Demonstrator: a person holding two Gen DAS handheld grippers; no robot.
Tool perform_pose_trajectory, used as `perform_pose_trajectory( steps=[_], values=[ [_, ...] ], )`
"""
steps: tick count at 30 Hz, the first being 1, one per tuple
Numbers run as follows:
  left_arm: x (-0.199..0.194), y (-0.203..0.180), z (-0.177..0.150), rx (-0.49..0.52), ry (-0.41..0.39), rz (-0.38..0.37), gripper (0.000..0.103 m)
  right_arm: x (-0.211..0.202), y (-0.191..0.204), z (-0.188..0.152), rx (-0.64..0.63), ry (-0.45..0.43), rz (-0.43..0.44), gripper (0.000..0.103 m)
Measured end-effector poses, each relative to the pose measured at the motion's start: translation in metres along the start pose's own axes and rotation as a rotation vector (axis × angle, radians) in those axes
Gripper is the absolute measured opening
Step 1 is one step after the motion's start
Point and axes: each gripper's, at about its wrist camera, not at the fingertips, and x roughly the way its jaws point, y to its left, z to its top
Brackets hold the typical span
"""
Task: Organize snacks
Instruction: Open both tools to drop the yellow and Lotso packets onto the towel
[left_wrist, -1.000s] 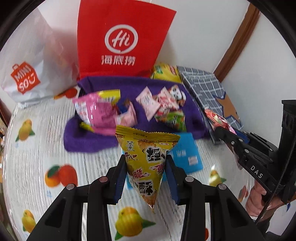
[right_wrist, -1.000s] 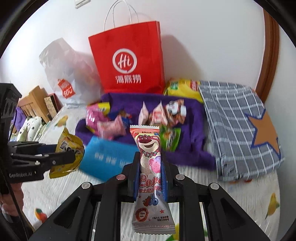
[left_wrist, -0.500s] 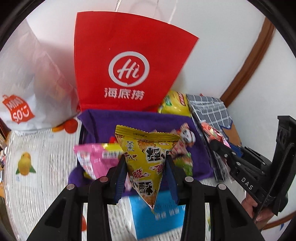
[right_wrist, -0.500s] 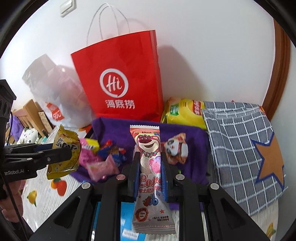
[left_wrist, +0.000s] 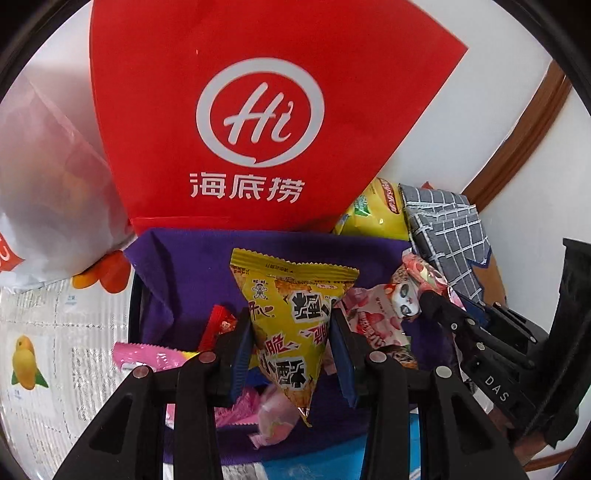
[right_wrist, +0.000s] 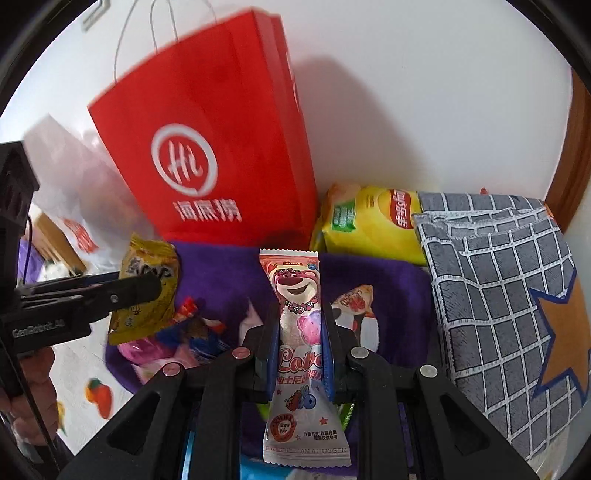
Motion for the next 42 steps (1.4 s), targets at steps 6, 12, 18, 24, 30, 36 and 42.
perform_pose_trajectory(
  steps=[6,12,18,24,30,36,42],
  values=[
    [0.004,0.003,0.002,-0.012,0.014,-0.017,0.038,0.013,-0.004,-0.004,0.007,0.037,0.018,0.020],
    [0.012,0.005,0.002,-0.024,0.048,-0.016,0.038,0.021,-0.002,-0.008,-0.003,0.063,0.019,0.020],
    [0.021,0.004,0.001,-0.022,0.067,-0.003,0.038,0.032,-0.004,-0.011,0.002,0.104,-0.010,0.020],
    [0.024,0.002,0.000,-0.023,0.074,-0.006,0.038,0.035,-0.003,-0.012,-0.002,0.119,-0.004,0.020],
    [0.026,0.003,-0.001,-0.034,0.086,-0.017,0.038,0.036,-0.007,-0.011,0.011,0.123,-0.010,0.020],
    [0.026,0.004,-0.001,-0.032,0.086,-0.018,0.038,0.036,-0.005,-0.011,0.005,0.122,-0.022,0.021],
    [0.028,0.002,-0.003,-0.027,0.084,-0.010,0.038,0.036,-0.009,-0.011,0.014,0.121,-0.026,0.022]
  ],
)
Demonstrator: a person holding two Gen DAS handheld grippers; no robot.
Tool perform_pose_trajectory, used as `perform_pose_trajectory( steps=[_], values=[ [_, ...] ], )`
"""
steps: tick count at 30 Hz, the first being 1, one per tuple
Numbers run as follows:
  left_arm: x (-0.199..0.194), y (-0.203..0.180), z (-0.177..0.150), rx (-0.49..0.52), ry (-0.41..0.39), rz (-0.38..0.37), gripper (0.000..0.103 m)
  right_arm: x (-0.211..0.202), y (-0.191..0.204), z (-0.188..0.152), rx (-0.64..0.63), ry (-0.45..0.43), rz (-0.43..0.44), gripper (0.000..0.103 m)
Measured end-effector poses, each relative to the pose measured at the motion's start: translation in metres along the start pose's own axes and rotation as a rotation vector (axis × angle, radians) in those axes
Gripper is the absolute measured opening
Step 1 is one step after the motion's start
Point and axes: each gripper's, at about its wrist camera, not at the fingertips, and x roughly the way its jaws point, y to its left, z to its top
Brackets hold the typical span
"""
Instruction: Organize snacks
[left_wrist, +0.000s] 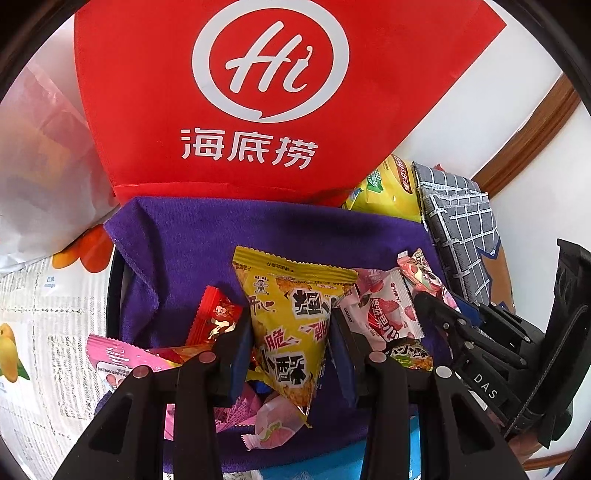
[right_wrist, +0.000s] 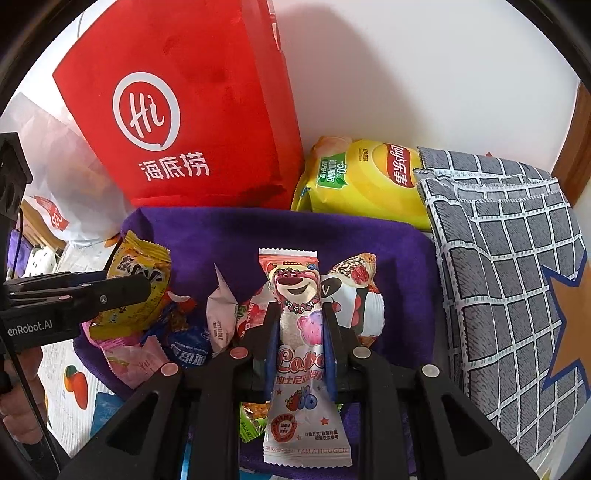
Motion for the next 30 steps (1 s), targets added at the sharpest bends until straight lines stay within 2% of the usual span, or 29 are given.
perform_pose_trajectory(
  steps=[6,8,12,13,22,25,30],
  values=[
    [0.003,-0.002,0.002,-0.001,0.002,-0.003,0.038,0.000,0.000,0.000,-0.004,-0.002,0.007,0.026],
    [0.002,-0.002,0.003,-0.002,0.004,-0.010,0.041,-0.001,0.001,0.000,-0.006,-0.003,0.010,0.027],
    [-0.009,-0.006,0.004,0.006,-0.019,-0.013,0.063,-0.008,0.005,0.000,-0.005,-0.016,0.012,0.042],
    [-0.013,-0.008,0.003,0.012,-0.029,-0.009,0.065,-0.012,0.007,0.000,-0.008,-0.030,0.011,0.045],
    [-0.061,-0.030,-0.005,0.058,-0.109,0.027,0.072,-0.070,0.018,0.000,0.005,-0.137,-0.022,0.075],
    [-0.078,-0.038,-0.018,0.076,-0.127,0.033,0.077,-0.088,0.020,-0.006,0.026,-0.124,-0.021,0.075],
    [-0.114,-0.044,-0.053,0.093,-0.160,0.078,0.077,-0.127,0.034,-0.029,0.011,-0.166,-0.061,0.075]
  ],
)
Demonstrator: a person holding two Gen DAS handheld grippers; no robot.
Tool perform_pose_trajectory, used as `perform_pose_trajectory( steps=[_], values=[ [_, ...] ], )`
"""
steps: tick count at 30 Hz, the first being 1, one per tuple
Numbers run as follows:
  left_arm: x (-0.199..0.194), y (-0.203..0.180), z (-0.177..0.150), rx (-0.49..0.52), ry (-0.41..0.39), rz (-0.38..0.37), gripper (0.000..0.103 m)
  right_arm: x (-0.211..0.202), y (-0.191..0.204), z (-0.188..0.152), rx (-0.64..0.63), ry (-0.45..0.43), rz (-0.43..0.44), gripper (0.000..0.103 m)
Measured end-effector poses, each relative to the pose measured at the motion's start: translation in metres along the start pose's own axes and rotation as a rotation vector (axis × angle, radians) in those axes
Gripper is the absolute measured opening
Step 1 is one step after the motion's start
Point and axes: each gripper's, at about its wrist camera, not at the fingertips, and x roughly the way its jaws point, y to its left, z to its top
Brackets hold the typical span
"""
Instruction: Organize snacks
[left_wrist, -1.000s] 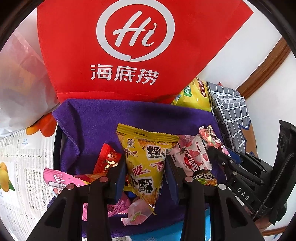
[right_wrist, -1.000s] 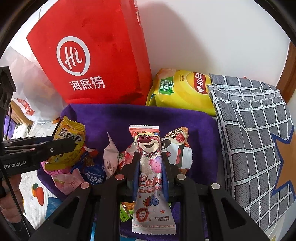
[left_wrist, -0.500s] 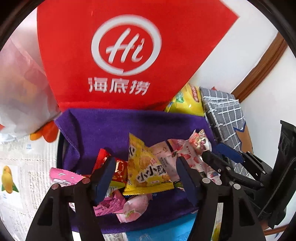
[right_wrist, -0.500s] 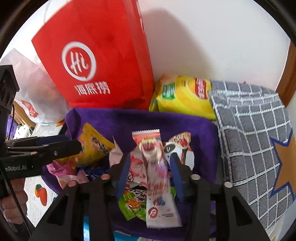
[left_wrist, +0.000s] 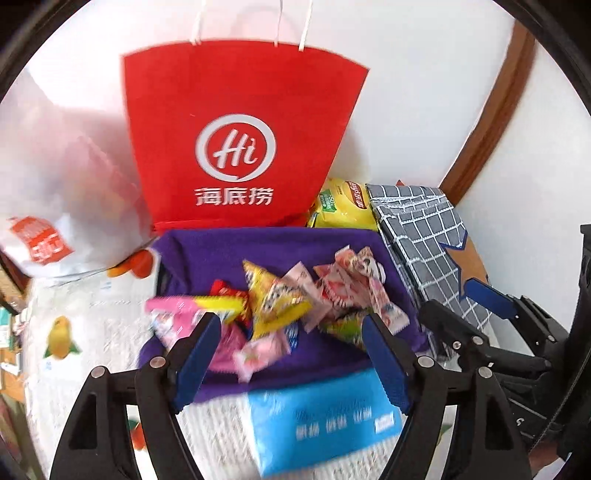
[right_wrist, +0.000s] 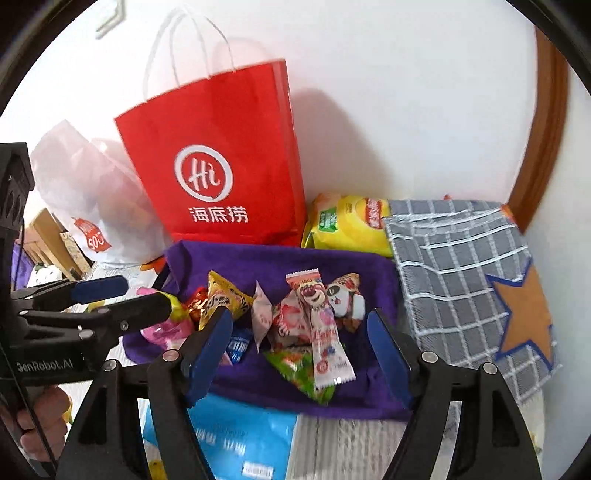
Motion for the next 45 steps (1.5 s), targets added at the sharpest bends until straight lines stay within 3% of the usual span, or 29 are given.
perform_pose_trajectory(
  steps=[6,10,16,23,27,32,45],
  values=[
    [-0.054,0.002,-0.046,-0.015,-0.070,0.014,0.077,-0.045,0.008,-0.034,-0.002,0.011,-0.008,0.075],
    [-0.080,-0.009,-0.077,0.018,-0.096,0.077,0.077,-0.083,0.007,-0.065,0.025,-0.010,-0.009,0.076],
    [-0.107,-0.026,-0.121,0.043,-0.117,0.088,0.085,-0.141,0.009,-0.107,0.041,-0.105,-0.012,0.097],
    [-0.143,-0.041,-0.163,0.057,-0.153,0.087,0.091,-0.178,0.006,-0.146,0.069,-0.101,-0.074,0.103],
    [-0.162,-0.049,-0.175,0.068,-0.189,0.106,0.094,-0.198,0.008,-0.164,0.076,-0.108,-0.090,0.103],
    [-0.168,-0.059,-0.180,0.072,-0.206,0.186,0.094,-0.216,0.009,-0.172,0.065,-0.142,-0.131,0.103],
    [-0.178,-0.073,-0.187,0.080,-0.215,0.163,0.094,-0.232,0.003,-0.181,0.080,-0.172,-0.118,0.103]
  ],
)
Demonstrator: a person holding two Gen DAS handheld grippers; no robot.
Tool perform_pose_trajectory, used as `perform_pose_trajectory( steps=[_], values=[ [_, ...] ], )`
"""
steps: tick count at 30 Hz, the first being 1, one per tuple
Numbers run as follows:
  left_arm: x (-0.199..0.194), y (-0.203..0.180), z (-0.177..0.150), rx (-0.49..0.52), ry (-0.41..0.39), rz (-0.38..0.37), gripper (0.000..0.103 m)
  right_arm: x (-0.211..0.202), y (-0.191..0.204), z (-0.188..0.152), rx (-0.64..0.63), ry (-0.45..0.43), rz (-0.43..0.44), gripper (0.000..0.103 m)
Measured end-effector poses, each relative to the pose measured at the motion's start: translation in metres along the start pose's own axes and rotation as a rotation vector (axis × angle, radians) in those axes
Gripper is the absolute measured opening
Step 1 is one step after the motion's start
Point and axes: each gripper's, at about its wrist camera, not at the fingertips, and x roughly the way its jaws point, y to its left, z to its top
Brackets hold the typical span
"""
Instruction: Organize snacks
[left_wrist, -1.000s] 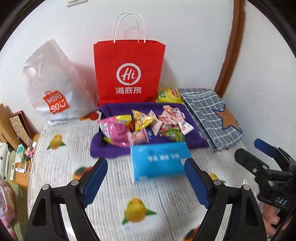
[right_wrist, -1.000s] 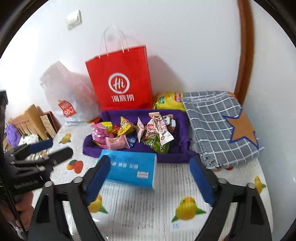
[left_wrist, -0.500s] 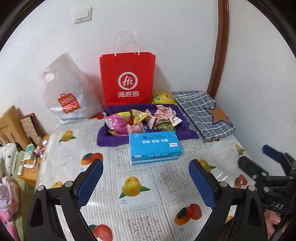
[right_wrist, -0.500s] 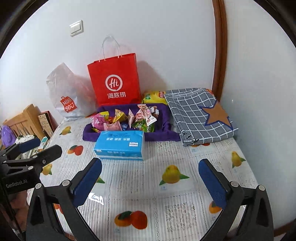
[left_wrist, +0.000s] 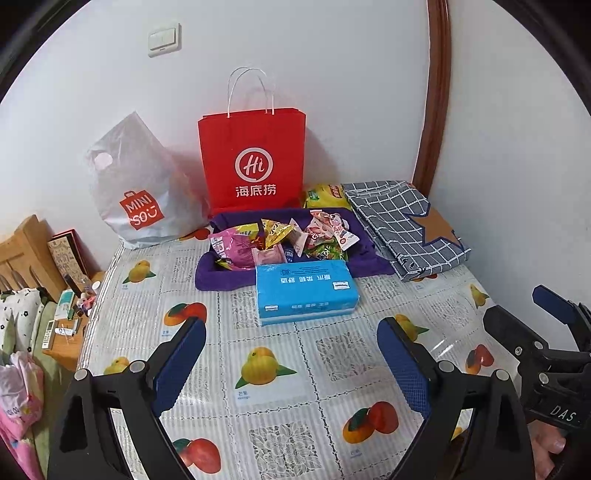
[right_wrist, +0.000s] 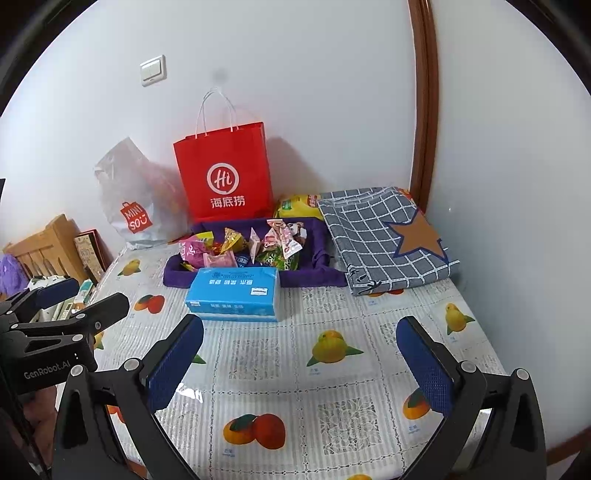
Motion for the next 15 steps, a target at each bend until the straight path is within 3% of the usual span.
perform_pose_trajectory(
  steps=[15],
  values=[
    [-0.0023,-0.0012,-0.0004,-0.004,-0.003,-0.002,0.094,-0.0069,0.0032,-0.0013,-0.006,-0.012,0.005,0.103]
  ],
)
